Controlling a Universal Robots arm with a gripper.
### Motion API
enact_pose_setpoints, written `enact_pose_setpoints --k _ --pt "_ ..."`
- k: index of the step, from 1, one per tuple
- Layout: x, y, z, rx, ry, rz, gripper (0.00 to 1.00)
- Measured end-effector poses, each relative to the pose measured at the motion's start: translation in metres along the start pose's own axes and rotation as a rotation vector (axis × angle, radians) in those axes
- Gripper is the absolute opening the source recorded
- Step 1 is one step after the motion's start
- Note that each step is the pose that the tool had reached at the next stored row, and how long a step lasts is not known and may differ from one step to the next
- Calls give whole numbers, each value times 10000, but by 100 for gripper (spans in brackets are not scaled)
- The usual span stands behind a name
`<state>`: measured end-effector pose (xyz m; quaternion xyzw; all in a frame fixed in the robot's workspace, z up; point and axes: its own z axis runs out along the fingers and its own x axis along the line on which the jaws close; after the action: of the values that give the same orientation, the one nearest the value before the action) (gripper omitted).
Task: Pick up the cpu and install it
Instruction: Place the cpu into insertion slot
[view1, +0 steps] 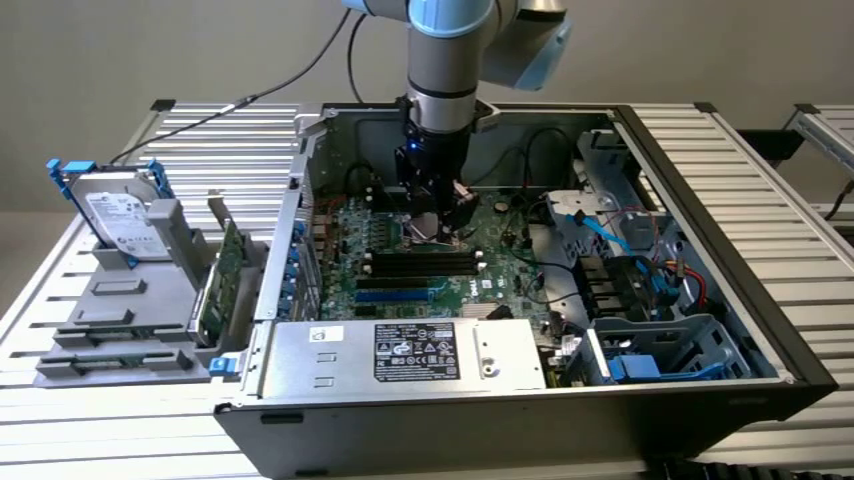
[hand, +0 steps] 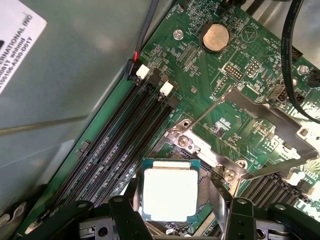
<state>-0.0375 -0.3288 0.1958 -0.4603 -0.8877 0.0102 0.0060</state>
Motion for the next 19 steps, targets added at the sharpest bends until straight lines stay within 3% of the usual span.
enact_pose_setpoints --k 19 --pt "50 20 21 173 -246 9 67"
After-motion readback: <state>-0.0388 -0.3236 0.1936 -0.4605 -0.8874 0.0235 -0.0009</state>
